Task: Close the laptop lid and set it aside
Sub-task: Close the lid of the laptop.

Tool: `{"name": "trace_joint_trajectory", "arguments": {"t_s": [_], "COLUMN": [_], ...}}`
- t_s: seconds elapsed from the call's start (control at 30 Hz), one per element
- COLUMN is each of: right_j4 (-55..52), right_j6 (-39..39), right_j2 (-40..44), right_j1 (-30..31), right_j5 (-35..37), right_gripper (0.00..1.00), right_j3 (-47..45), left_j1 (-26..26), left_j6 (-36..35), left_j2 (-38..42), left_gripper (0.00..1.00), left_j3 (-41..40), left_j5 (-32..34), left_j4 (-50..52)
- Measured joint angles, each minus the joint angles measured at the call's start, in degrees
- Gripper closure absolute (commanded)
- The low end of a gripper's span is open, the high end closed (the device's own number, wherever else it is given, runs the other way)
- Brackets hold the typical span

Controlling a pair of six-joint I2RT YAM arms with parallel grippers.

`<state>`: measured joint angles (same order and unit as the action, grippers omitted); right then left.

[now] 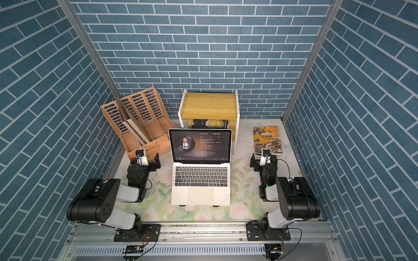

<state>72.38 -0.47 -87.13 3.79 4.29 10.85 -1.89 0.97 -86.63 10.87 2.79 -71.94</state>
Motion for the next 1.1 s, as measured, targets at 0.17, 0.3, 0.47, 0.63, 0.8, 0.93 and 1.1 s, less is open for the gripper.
{"name": "trace_joint_trajectory", "arguments": {"t_s": [0.17,0.3,0.47,0.63,0.8,0.93,1.1], "right_j4": [0.68,-2.56,-16.63,-40.41,-59.71,-71.65,-81.00], "right_j6": [-0.04,0.04,3.50,11.54,20.70,26.05,26.86], "right_j2": [0.22,6.08,20.11,31.58,42.88,52.35,57.88], "right_j1": [0.15,0.83,1.03,0.98,0.98,0.94,0.92], "right_j5": [0.90,3.52,8.07,13.40,14.23,12.09,1.16], "right_gripper": [0.00,0.00,0.00,0.00,0.00,0.00,0.01], "right_j3": [0.00,-0.66,1.25,7.43,12.39,15.50,25.59], "left_j1": [0.02,0.02,0.02,0.15,0.28,0.33,0.42], "left_j6": [-0.57,-0.15,7.21,20.06,28.74,32.68,32.68], "left_j2": [0.63,10.12,28.39,39.01,45.13,48.15,49.05], "left_gripper": [0.00,0.00,0.00,0.00,0.00,0.00,0.01], "left_j3": [-0.28,-3.85,-1.14,3.37,3.67,3.96,9.29], "left_j5": [-0.24,-0.09,2.75,5.11,2.12,-2.38,-10.73], "left_j4": [-1.49,0.07,13.90,31.47,42.88,49.35,61.68]}}
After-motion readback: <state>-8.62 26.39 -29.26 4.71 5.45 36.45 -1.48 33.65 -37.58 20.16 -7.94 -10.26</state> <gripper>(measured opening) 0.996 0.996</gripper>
